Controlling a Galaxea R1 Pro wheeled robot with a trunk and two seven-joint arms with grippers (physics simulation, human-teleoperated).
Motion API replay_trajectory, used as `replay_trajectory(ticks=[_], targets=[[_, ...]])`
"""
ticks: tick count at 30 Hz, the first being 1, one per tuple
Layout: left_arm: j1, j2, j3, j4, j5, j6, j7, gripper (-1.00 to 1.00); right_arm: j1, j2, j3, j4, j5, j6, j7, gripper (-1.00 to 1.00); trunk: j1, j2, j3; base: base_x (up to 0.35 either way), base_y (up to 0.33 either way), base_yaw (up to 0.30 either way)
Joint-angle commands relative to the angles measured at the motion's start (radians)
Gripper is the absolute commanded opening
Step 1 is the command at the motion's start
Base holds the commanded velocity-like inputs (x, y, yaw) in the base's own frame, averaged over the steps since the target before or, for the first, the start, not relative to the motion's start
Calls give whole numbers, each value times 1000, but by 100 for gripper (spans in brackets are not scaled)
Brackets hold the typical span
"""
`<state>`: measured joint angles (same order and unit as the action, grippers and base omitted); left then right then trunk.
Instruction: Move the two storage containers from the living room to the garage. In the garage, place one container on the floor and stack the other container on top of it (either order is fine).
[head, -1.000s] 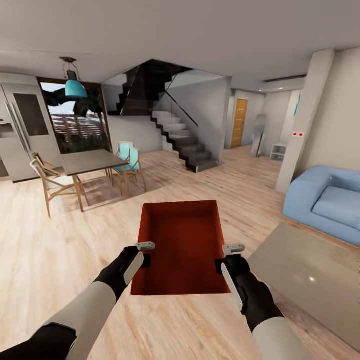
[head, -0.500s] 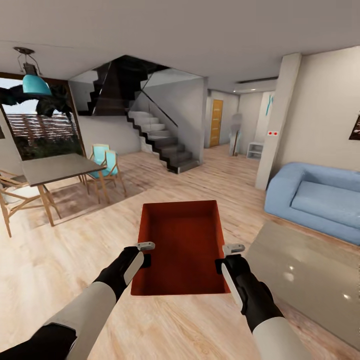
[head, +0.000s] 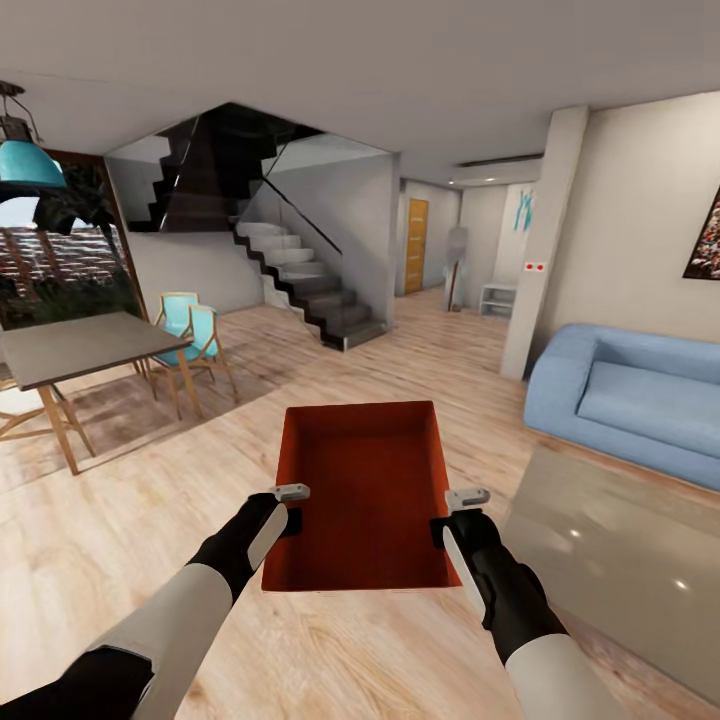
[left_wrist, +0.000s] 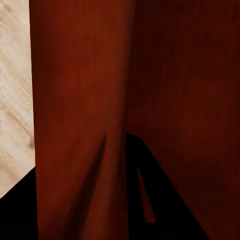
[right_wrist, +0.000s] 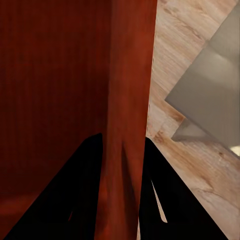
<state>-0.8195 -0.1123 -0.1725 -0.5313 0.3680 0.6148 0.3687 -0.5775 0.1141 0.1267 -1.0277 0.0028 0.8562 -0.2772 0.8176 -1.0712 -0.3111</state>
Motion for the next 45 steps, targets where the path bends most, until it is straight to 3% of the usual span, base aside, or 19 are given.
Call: replay_trajectory(ticks=[1, 26, 45], targets=[[0, 2, -18, 2, -14, 45, 1, -100, -1, -1, 5, -57, -53, -11, 15, -100, 0, 0, 0, 291, 223, -1], [0, 0, -18, 2, -14, 44, 1, -100, -1, -1, 5, -57, -53, -14, 14, -100, 0, 0, 0, 292, 187, -7], [0, 0, -18, 2, -14, 43, 1, -100, -1, -1, 5, -57, -53, -41, 12, -100, 0, 0, 0, 297, 139, -290]])
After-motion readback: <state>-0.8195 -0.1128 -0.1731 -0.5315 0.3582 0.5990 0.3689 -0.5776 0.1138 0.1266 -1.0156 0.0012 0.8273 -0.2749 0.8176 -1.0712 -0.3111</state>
